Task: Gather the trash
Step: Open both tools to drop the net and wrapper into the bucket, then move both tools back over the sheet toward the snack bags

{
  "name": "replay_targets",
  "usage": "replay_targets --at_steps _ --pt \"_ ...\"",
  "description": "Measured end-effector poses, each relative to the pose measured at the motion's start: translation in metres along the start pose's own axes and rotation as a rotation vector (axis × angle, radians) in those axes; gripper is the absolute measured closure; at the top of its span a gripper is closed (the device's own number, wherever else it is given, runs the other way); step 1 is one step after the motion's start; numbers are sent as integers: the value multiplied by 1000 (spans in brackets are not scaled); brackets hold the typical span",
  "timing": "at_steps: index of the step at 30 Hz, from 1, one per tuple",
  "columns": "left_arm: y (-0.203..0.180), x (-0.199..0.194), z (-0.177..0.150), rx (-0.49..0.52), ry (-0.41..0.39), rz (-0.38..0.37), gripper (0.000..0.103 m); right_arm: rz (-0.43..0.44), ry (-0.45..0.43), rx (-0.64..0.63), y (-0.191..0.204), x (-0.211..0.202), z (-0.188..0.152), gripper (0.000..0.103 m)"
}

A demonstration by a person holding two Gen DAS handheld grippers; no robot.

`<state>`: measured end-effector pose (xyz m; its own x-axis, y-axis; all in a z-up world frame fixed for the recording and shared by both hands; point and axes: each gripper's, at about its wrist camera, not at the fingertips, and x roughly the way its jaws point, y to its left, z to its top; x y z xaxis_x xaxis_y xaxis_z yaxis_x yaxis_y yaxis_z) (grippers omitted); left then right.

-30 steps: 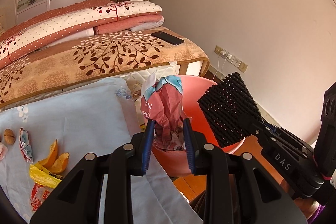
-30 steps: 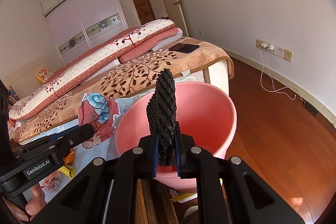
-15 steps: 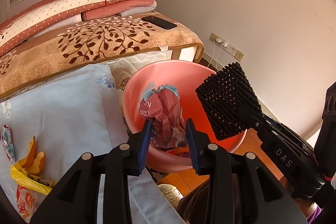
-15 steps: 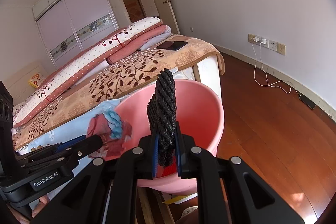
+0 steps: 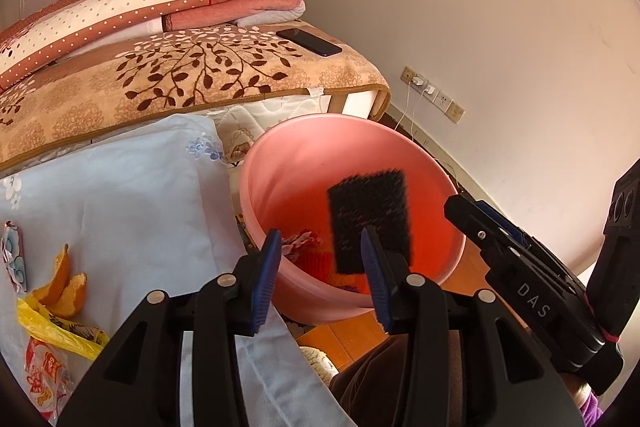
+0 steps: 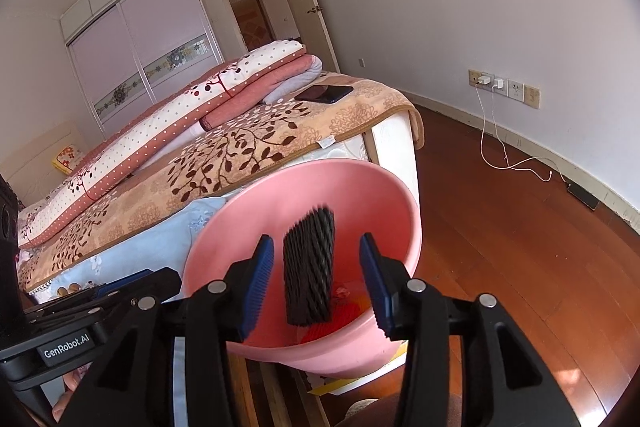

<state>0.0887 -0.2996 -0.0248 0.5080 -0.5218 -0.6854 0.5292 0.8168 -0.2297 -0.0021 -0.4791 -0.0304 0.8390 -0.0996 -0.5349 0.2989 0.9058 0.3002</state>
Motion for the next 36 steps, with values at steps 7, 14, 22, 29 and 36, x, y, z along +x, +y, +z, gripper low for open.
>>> replay_targets --at_steps 7,14,22,29,36 --pt "0 -14 -4 -1 -20 1 61 20 2 -25 8 -10 -2 59" --pt "6 -35 -10 -16 -49 27 61 66 16 -56 25 -21 -9 59" --pt "19 -67 -21 -3 -86 65 61 134 58 -104 56 -31 -24 59" --pt "36 -96 -34 0 -120 114 61 192 91 -157 87 -38 -40 59" --pt "60 -117 -49 -28 -126 160 61 245 121 -198 111 -44 -55 59"
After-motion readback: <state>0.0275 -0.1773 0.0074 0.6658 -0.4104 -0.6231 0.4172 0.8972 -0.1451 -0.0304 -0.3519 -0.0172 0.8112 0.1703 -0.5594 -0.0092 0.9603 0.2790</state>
